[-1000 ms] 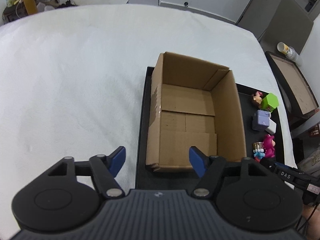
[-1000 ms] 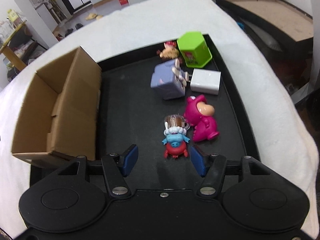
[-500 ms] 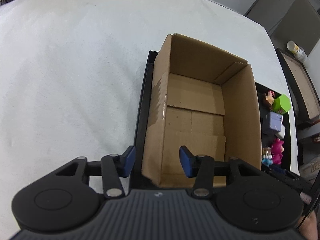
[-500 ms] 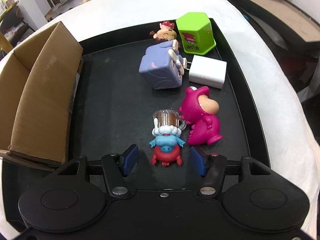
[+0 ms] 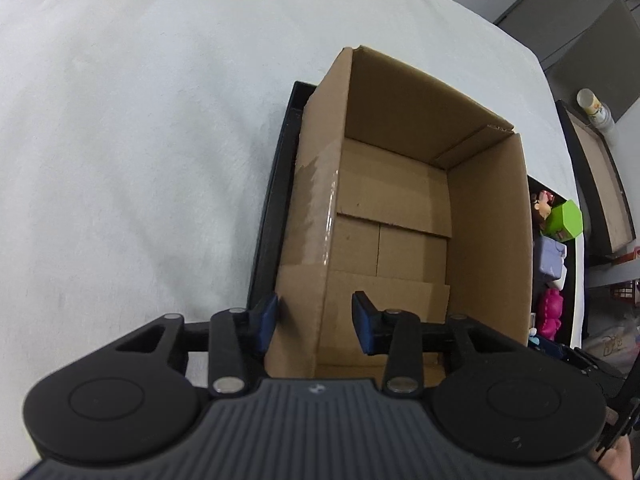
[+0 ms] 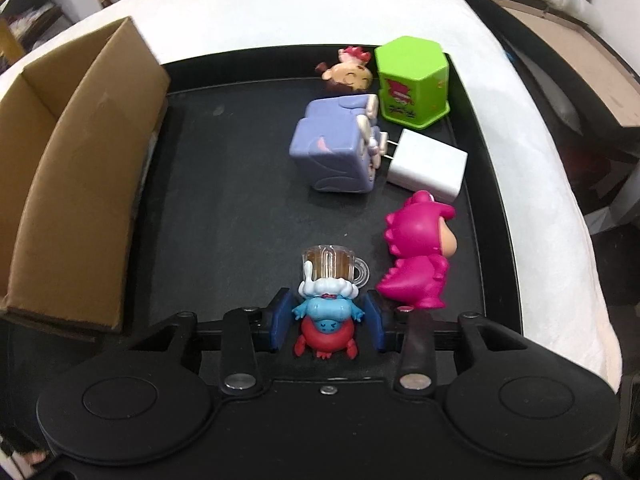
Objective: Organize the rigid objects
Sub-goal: 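Carry the red-and-blue figure into the cardboard box with the right gripper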
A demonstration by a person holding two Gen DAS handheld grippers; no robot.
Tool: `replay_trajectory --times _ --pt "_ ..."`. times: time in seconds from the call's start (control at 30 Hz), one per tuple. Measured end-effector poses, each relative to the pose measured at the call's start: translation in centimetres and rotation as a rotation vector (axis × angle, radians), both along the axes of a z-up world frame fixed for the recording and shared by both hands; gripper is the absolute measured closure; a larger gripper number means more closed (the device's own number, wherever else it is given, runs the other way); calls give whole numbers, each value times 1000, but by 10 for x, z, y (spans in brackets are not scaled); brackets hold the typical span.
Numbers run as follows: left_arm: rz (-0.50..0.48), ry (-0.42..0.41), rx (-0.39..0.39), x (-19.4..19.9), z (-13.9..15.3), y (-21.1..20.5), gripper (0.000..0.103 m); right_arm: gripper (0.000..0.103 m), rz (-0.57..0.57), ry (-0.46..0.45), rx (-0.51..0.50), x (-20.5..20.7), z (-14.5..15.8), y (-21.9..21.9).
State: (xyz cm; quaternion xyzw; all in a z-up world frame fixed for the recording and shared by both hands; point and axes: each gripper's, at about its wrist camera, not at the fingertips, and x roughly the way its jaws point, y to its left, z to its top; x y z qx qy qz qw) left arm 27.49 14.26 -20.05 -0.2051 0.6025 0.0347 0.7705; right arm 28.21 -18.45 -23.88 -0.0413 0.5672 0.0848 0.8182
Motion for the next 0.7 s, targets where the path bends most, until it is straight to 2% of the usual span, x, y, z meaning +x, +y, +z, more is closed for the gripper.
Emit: replay_trajectory --times 0.13,0.2,0.4,0.47,0.7 --pt "-1 -33 -10 7 2 5 64 64 18 0 -15 3 11 3" --pt "9 -22 -28 11 0 8 64 64 27 -10 -24 3 19 6" --pt "31 -82 -63 13 4 19 68 65 21 -30 -16 0 48 13" --pt "47 -103 -64 13 5 22 75 65 35 -48 -12 -3 57 17" --pt "57 -157 -43 5 4 12 82 64 106 -107 -5 -12 84 41"
